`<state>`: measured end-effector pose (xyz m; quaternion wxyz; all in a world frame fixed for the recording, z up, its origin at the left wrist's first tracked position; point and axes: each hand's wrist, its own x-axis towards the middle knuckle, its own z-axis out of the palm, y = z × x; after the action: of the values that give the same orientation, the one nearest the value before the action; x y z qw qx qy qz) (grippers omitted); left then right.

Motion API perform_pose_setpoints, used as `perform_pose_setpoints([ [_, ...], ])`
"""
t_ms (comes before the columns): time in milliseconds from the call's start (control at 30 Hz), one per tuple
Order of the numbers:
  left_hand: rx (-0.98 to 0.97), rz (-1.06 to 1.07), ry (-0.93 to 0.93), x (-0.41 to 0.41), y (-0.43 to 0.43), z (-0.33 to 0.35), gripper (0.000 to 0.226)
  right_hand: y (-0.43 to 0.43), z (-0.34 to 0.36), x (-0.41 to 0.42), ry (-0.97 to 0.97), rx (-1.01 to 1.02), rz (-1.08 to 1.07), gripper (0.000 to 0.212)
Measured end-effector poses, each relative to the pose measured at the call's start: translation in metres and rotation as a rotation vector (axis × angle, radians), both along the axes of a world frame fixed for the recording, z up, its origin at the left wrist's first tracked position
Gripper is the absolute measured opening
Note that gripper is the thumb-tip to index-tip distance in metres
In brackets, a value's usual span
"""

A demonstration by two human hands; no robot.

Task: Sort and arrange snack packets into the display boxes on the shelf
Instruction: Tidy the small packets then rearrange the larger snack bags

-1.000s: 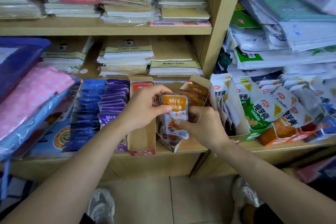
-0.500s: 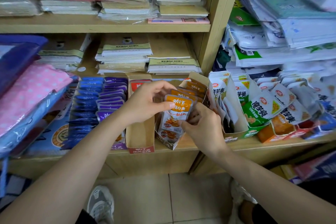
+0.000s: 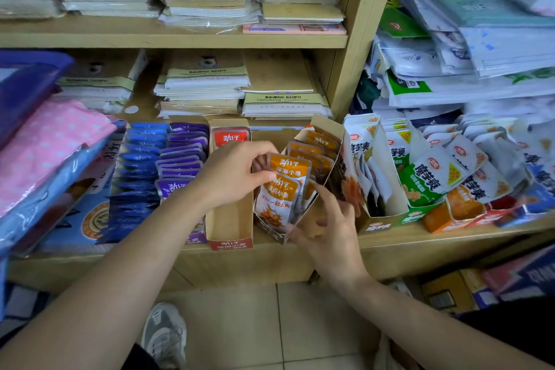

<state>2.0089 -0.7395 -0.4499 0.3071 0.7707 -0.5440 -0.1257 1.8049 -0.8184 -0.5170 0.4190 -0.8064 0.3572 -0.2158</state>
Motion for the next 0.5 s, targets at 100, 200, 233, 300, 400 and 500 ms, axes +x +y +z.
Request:
perform_pose_setpoints([
  [100,0.001,0.032,-0.027,-0.001,0.001,0.001,0.019,0.001,-0.007,0.013,-0.063,0.038,0.017,0.093],
  [200,-0.013,0.058,-0.047,-0.004,0.002,0.003,0.018,-0.004,-0.011,0.016,-0.122,0.095,0.029,0.096],
  [233,-0.019,0.064,-0.044,-0.005,0.003,0.003,0.017,-0.007,-0.011,0.014,-0.131,0.140,0.045,0.096],
  [300,-0.018,0.072,-0.027,-0.010,0.005,0.003,0.018,-0.015,-0.009,0.006,-0.124,0.196,0.100,0.096],
  [400,-0.026,0.068,-0.033,-0.021,0.008,0.001,0.021,-0.027,-0.005,-0.005,-0.082,0.197,0.208,0.095],
  [500,-0.056,0.083,-0.059,-0.031,0.011,-0.003,0.021,-0.034,-0.003,-0.009,-0.059,0.217,0.289,0.095],
])
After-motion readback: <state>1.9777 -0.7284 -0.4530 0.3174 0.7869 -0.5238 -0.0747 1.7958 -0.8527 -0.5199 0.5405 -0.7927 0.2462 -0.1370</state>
